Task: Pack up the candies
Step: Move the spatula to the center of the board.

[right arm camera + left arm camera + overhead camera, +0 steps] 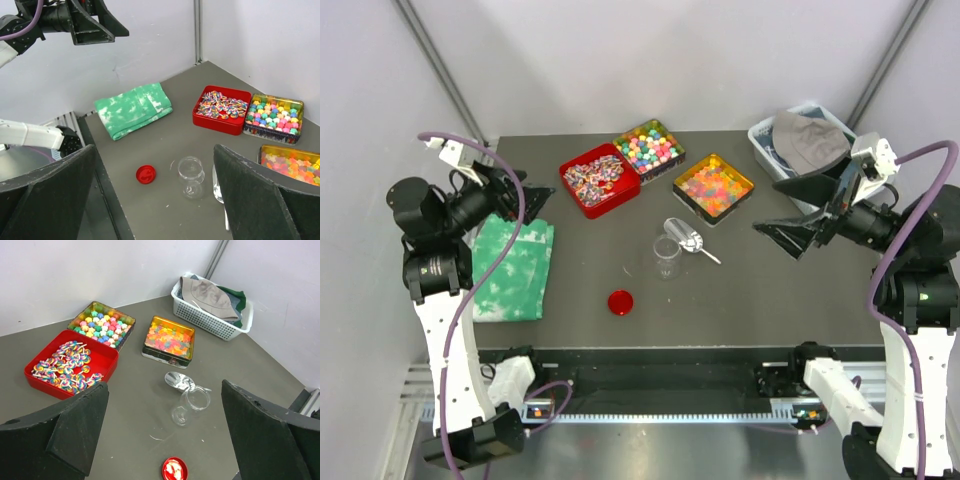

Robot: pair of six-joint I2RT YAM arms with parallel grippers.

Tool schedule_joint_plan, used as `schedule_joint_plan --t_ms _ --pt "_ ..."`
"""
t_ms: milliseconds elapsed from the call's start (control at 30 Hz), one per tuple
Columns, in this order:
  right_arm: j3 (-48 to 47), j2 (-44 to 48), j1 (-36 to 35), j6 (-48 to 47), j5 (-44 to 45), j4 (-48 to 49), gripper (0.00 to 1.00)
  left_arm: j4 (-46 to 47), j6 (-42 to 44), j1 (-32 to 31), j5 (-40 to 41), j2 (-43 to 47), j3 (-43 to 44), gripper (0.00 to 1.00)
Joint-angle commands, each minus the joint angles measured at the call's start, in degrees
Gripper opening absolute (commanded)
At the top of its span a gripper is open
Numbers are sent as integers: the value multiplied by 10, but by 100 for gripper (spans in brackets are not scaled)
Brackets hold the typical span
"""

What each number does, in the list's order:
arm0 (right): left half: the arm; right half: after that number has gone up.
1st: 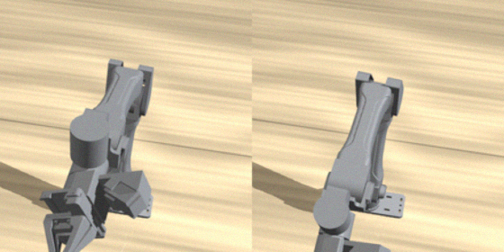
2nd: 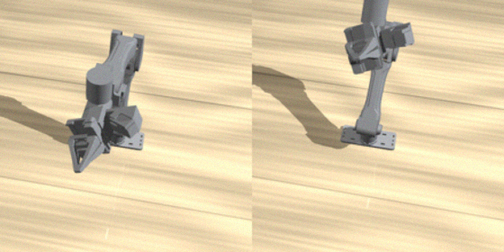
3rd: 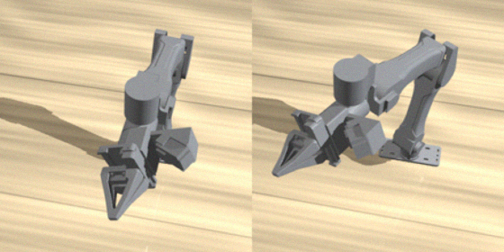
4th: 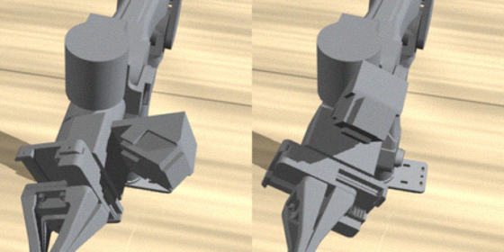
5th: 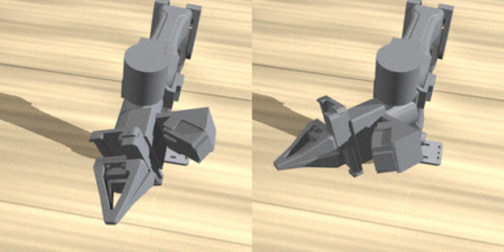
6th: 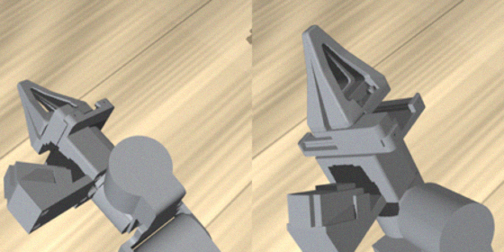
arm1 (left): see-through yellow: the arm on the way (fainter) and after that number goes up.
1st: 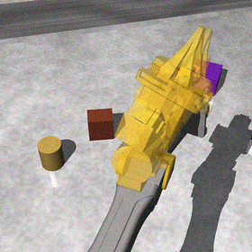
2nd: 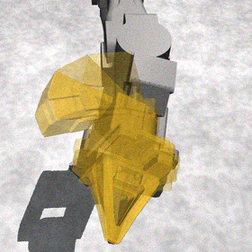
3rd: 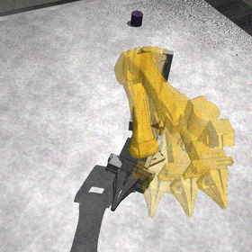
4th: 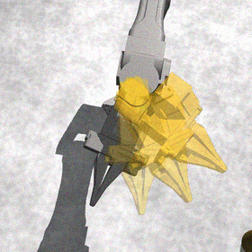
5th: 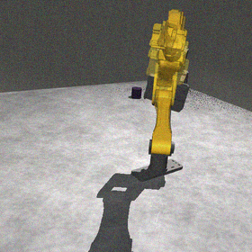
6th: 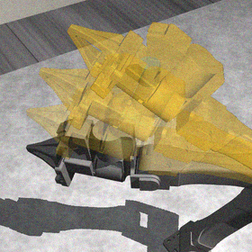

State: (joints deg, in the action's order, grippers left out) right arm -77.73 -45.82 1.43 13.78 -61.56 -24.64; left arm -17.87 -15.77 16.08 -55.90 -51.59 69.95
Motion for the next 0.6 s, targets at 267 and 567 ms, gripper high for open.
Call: schedule_joint_plan --t_ms 267,567 --pt "-6 -4 7 -21 -22 34 99 43 -15 8 -10 4 -4 99" --pt "-20 -67 -55 -108 96 -50 97 -31 63 -31 86 -49 50 99"
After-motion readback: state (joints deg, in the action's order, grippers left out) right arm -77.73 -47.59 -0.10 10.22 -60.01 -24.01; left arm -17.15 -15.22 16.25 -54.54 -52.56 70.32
